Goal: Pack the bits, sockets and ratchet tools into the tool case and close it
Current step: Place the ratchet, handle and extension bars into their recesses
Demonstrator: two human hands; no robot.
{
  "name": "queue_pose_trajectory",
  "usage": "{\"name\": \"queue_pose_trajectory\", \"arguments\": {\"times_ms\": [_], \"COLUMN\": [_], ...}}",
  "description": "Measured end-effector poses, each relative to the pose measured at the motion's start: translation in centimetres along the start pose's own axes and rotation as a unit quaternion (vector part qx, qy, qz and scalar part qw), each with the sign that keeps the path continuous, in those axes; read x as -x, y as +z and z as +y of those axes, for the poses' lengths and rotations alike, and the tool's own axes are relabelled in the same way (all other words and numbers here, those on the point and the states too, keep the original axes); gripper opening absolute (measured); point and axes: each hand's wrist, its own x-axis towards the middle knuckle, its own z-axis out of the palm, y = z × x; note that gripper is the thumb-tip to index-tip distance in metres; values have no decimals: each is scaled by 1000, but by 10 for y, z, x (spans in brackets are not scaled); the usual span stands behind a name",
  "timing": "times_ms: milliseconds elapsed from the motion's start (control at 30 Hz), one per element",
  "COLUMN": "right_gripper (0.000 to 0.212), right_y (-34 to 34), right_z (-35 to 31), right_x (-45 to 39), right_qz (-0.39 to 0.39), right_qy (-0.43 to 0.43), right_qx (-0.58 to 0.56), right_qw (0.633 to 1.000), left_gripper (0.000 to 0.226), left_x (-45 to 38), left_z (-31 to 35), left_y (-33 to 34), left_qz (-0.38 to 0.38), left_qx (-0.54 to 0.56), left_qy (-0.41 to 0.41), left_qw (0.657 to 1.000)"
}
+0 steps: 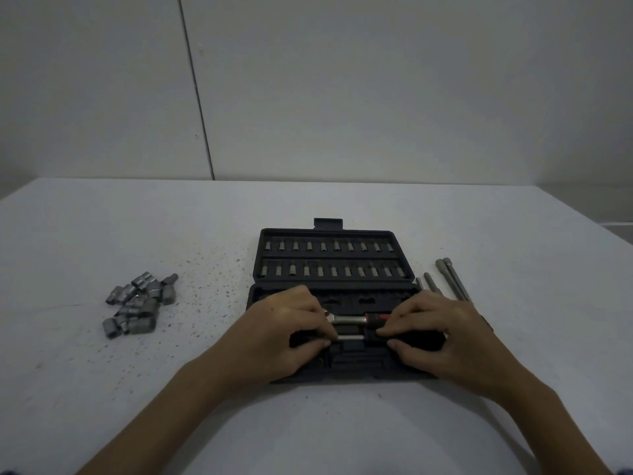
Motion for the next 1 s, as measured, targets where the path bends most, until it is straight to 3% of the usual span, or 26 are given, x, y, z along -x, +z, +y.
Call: {"name": "queue_pose_trajectory", "arguments": {"times_ms": [1000], "right_gripper": [20], "right_y": [-1], "right_z": [7], "right_x": [3], "right_qz": [0], "right_qy": [32], "right_qx": [22], "right_qw": [999], "left_gripper": [18], "left_x": [1], "left_z": [-5], "left_y": [5], "left_qz": [1], "left_qx": [-37], "left_qy": [7], "left_qw": [999]}}
